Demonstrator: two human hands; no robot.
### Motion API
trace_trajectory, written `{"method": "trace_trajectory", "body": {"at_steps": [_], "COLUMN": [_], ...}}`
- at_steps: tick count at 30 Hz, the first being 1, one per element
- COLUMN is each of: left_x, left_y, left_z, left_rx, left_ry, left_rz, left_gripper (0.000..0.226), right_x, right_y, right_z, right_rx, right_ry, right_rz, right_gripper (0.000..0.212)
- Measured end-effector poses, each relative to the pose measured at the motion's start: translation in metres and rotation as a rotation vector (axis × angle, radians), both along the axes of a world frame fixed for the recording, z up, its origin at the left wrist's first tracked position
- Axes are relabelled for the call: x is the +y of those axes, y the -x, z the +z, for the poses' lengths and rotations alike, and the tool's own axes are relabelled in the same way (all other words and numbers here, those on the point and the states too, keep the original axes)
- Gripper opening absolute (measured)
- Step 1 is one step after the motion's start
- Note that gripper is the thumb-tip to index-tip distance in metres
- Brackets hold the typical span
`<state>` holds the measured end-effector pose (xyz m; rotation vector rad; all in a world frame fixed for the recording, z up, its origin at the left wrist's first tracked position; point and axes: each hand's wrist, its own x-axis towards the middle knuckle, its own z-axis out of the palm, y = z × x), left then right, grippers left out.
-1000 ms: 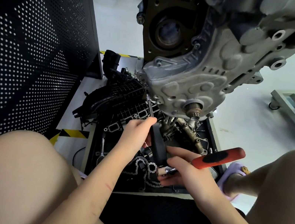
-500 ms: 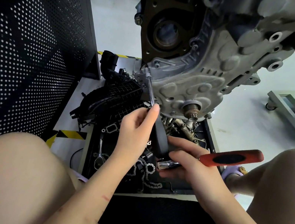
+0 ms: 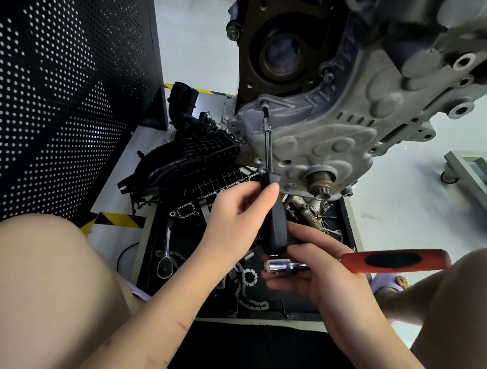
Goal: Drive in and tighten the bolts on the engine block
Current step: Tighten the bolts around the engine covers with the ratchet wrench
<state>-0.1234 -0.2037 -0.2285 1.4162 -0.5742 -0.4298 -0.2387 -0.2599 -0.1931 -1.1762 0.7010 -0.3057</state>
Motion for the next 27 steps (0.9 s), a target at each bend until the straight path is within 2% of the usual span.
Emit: {"method": "trace_trajectory", "body": {"at_steps": [7,11,13,17,19,23,27], "left_x": [0.001,0.000,-0.001,-0.002,-0.002,0.000,-0.001], "left_y": [-0.002,0.000,-0.001,-0.003,-0.004,-0.004,-0.004], "left_z": [-0.002,0.002,0.003,0.007,0.010,0.014,0.017], "left_rx": [0.052,0.079,0.126,0.238,0.301,0.418,0.477], "left_ry": [-0.005,0.014,0.013,0.004,0.032,0.053,0.050], "left_rz": [-0.007,-0.006,-0.002,-0.037,-0.104,-0.289,-0.248], "left_gripper": [0.042,0.054,0.054,0.029,0.033,0.041,0.036], "right_x": [0.000,0.003,0.005,0.000,-0.003,-0.004,-0.003], "right_y": [-0.002,-0.004,-0.005,-0.007,-0.007,-0.008,-0.008], "right_z": [0.004,0.015,0.021,0.026,0.027,0.027,0.026], "right_rx": [0.022,0.031,0.032,0.005,-0.011,-0.027,-0.011], "right_ry": [0.007,0.098,0.135,0.014,-0.083,-0.164,-0.159], "right_rz": [0.011,0.076,0.083,0.075,0.122,0.150,0.131], "right_gripper": [0.025,0.051,0.055,0.038,0.029,0.030,0.033]}}
